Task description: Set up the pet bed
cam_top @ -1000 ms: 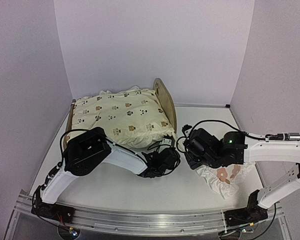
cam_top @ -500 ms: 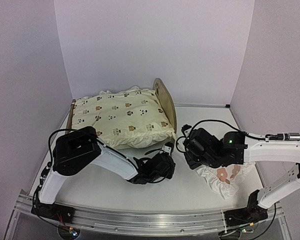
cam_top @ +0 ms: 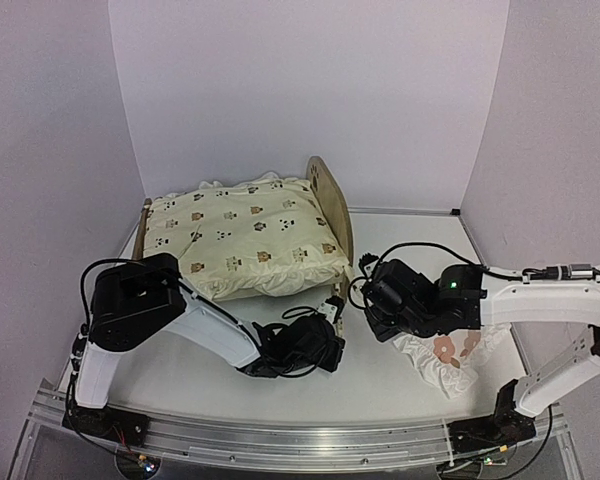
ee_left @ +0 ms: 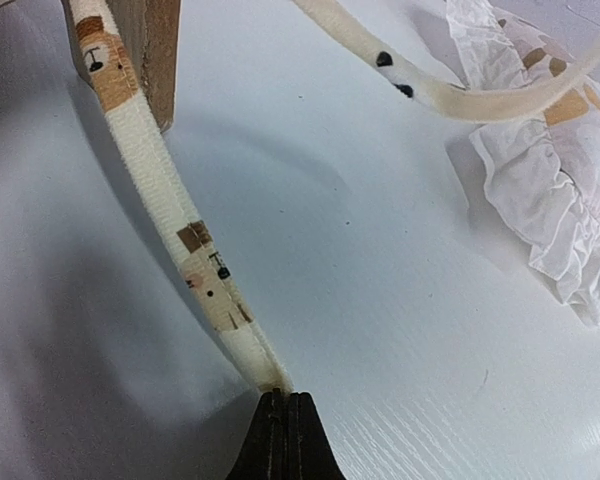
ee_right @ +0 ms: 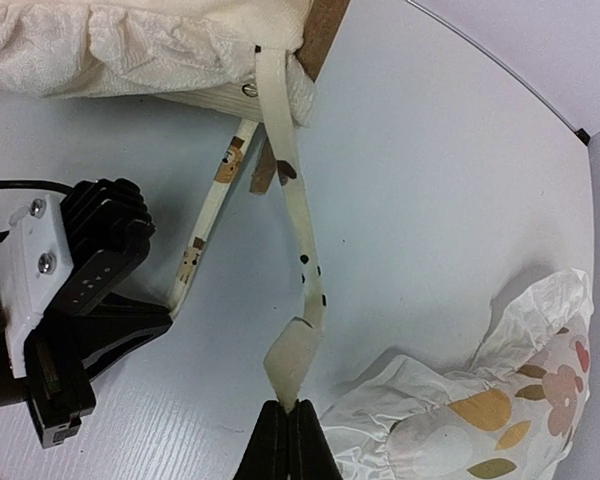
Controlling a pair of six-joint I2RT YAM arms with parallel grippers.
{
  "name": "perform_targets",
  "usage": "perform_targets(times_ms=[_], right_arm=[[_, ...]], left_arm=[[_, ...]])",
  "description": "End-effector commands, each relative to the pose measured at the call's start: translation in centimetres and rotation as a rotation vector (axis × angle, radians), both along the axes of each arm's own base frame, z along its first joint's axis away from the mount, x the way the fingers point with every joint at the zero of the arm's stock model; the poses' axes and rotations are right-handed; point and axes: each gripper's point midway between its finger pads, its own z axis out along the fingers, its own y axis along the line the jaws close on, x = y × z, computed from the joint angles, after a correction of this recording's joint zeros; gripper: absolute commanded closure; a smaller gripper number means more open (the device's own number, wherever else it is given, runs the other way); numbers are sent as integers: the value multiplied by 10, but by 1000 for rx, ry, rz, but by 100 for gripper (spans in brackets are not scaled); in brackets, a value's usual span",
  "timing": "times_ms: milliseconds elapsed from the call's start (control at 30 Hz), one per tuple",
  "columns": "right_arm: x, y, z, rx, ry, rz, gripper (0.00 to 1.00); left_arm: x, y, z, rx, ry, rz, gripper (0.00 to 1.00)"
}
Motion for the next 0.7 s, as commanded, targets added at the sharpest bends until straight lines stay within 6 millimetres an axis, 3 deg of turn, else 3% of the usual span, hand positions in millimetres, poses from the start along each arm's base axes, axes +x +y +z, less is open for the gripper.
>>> perform_targets(times_ms=[0, 667], right_arm=[[5, 9, 4, 22, -14, -2, 100], [10, 19, 0, 4, -11, 12, 100]], left_arm=[[-31, 1, 4, -9, 75, -95, 100], [-72, 4, 34, -150, 160, -276, 100]])
